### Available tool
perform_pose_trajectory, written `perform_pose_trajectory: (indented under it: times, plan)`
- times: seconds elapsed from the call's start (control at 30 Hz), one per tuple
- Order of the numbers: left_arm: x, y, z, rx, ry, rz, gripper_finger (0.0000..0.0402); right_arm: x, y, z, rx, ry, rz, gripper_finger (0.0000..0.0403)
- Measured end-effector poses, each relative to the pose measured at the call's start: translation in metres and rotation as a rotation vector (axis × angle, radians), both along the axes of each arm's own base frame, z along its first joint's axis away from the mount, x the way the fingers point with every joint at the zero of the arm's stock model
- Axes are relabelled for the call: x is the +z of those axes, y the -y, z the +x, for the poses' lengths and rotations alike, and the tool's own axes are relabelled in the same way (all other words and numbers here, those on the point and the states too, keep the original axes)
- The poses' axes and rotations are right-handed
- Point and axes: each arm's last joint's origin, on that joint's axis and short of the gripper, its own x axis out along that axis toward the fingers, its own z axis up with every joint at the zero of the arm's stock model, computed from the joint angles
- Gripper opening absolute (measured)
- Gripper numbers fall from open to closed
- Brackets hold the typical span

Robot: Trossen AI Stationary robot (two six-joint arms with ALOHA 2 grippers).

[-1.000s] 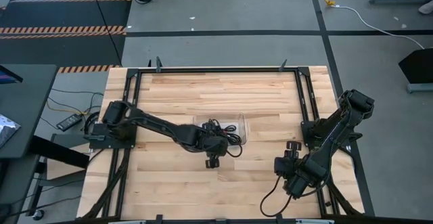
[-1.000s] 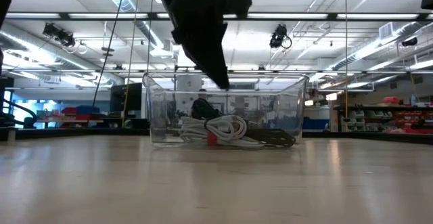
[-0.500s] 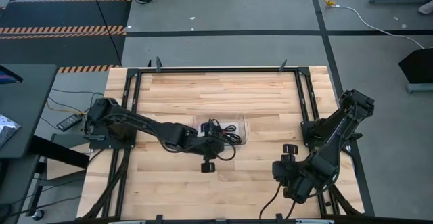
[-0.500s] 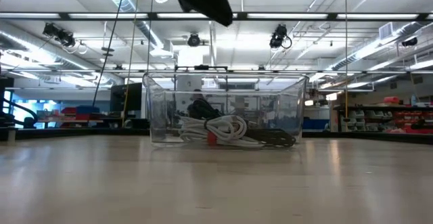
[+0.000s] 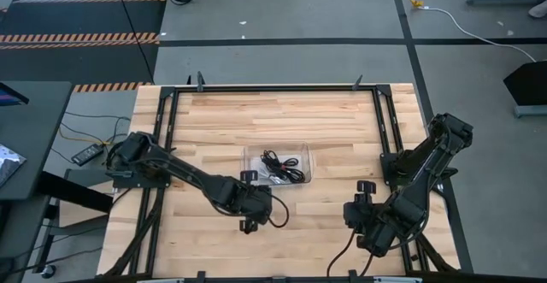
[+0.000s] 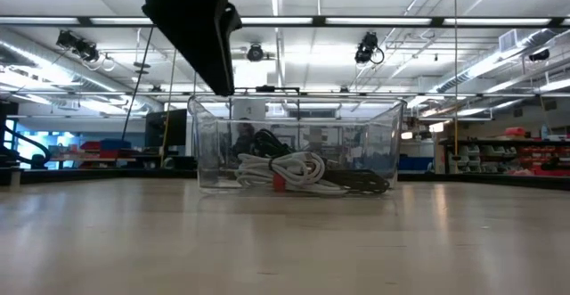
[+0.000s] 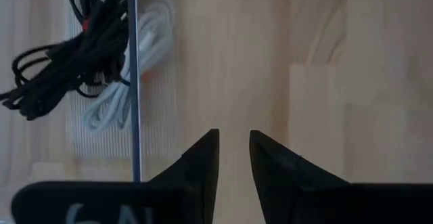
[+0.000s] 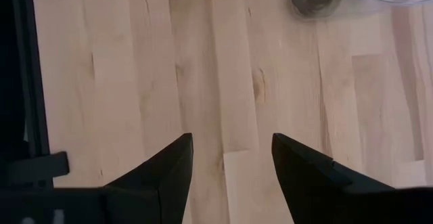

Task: Pick and place USB-C Cables
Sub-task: Move the transparent bin to the center of the table

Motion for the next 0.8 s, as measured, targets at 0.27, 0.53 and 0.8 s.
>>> perform_pose_trajectory:
  times: [0.27,0.53,0.8]
  plan:
    - [-0.010,-0.015,0.001,0.047,-0.085,0.046,0.0092,0.000,0.000,0.000,0.000,-0.001,-0.002,0.0208]
    - [-0.010,-0.022,0.000,0.082,-0.110,0.057,0.0092,0.000,0.000,0.000,0.000,0.000,-0.002,0.0208]
    - [-0.009,-0.021,0.000,0.081,-0.103,0.072,0.0092,0.000,0.000,0.000,-0.002,0.001,0.000,0.0208]
